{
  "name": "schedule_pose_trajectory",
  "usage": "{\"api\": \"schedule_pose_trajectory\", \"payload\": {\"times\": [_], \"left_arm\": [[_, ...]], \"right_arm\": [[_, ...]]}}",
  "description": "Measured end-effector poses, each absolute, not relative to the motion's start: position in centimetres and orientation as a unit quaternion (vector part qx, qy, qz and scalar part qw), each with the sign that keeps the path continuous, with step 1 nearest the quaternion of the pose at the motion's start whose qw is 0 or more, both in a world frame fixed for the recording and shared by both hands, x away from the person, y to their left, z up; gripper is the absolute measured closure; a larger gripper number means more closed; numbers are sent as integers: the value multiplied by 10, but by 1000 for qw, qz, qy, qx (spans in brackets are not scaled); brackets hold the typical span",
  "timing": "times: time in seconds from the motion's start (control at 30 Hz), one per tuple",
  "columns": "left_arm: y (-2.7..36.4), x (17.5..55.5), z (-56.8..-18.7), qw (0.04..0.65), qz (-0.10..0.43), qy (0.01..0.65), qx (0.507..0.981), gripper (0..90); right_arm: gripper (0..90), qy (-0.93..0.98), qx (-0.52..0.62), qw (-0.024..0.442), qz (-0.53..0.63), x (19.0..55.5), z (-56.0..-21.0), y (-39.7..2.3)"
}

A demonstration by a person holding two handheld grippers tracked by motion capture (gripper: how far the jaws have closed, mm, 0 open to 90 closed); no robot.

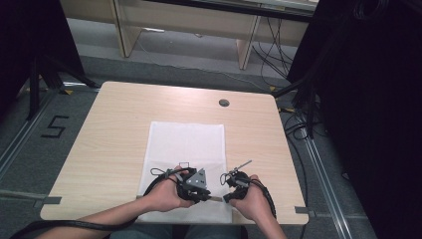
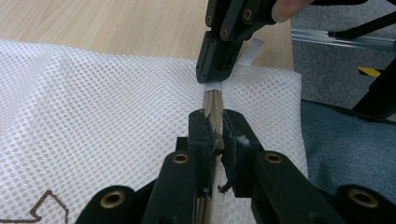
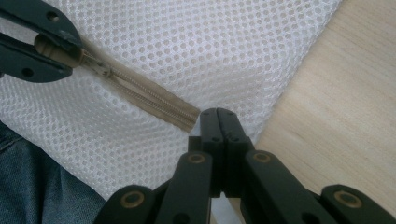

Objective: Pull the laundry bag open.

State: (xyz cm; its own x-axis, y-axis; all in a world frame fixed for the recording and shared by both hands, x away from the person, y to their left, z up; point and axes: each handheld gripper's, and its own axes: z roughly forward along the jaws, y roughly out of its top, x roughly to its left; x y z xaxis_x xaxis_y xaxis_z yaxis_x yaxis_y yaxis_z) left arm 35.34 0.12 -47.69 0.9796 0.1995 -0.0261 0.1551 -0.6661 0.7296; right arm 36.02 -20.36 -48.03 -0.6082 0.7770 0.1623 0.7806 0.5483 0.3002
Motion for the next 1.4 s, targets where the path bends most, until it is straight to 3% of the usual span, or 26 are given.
{"api": "schedule_pose_trajectory", "payload": {"times": [1.4], "left_arm": [[12, 352, -476, 402, 24, 104, 909, 820]], "right_arm": [[900, -878, -447, 11, -174, 361, -480, -203]]}}
